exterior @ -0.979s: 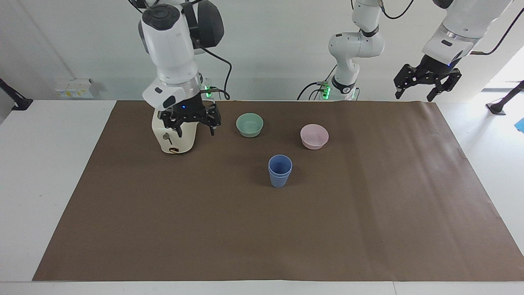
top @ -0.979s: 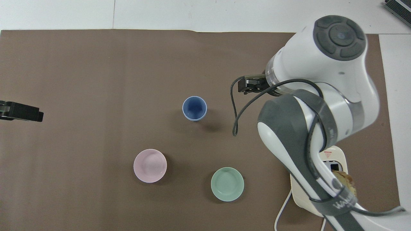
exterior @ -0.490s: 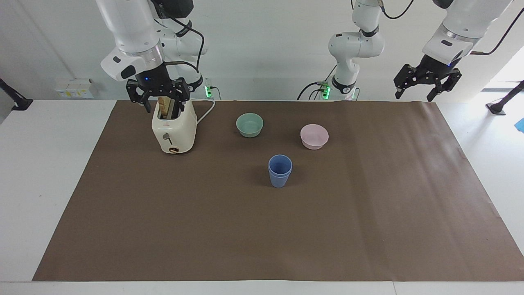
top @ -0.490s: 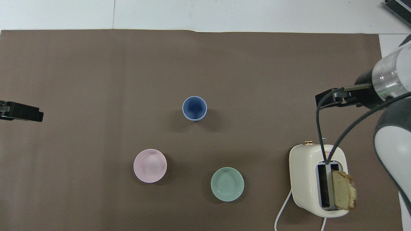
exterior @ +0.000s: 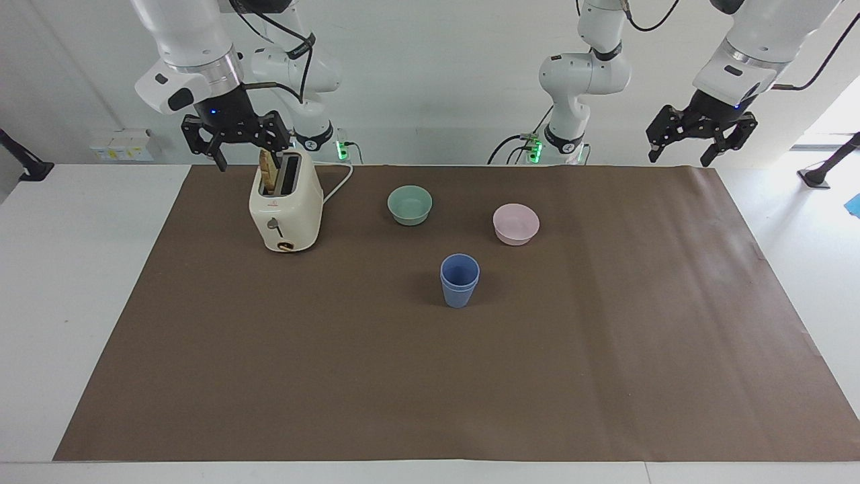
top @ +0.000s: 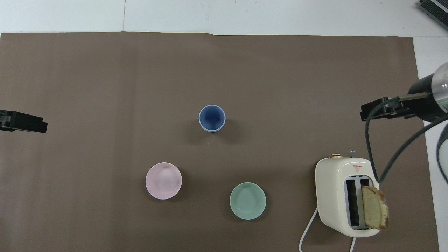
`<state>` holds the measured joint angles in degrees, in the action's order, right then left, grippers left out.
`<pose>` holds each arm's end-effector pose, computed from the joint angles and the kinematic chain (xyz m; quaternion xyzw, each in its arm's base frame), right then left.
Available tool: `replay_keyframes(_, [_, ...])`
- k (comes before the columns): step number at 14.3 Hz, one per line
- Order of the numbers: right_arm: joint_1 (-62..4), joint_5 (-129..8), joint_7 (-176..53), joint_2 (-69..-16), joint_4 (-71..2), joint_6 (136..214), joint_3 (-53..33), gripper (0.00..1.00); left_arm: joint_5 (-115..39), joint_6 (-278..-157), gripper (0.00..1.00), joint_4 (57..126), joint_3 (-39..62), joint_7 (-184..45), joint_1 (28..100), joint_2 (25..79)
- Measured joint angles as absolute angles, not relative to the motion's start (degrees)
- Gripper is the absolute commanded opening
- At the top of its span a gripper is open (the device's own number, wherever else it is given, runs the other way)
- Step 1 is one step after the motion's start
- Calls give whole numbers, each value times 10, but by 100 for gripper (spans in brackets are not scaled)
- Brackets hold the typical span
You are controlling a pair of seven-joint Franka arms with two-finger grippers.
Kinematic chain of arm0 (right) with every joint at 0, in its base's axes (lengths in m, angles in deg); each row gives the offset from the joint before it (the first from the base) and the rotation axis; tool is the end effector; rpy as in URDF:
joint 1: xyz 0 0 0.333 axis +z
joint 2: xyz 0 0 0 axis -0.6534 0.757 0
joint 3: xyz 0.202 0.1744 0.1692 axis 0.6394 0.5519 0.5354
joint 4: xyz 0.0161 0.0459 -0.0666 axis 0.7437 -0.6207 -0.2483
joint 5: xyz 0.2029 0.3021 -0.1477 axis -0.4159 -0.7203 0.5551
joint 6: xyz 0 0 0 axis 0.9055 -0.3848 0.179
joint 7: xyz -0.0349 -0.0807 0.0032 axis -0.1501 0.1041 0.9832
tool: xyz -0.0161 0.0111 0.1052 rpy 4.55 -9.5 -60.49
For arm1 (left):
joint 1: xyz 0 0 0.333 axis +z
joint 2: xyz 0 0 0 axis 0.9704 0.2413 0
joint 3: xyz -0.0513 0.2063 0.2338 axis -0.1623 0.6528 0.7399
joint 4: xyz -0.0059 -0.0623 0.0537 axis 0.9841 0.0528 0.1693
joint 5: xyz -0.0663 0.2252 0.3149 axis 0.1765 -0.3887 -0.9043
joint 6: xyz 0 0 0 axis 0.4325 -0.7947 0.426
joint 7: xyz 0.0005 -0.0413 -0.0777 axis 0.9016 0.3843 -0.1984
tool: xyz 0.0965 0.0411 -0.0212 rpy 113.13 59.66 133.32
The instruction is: Stack blue cups with both arms
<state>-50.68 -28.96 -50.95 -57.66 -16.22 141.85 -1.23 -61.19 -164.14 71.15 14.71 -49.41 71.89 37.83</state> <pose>0.5411 0.0551 0.6586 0.9994 0.0327 -0.0050 0.0077 0.5195 -0.0399 0.6664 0.9969 -0.0768 0.0038 0.0148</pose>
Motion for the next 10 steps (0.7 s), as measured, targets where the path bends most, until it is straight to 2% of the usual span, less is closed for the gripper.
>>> replay_keyframes(10, [-510,-290,-488,-580,-168,1419,-20,100,-612,-1641,100,712,147,-494,719,378])
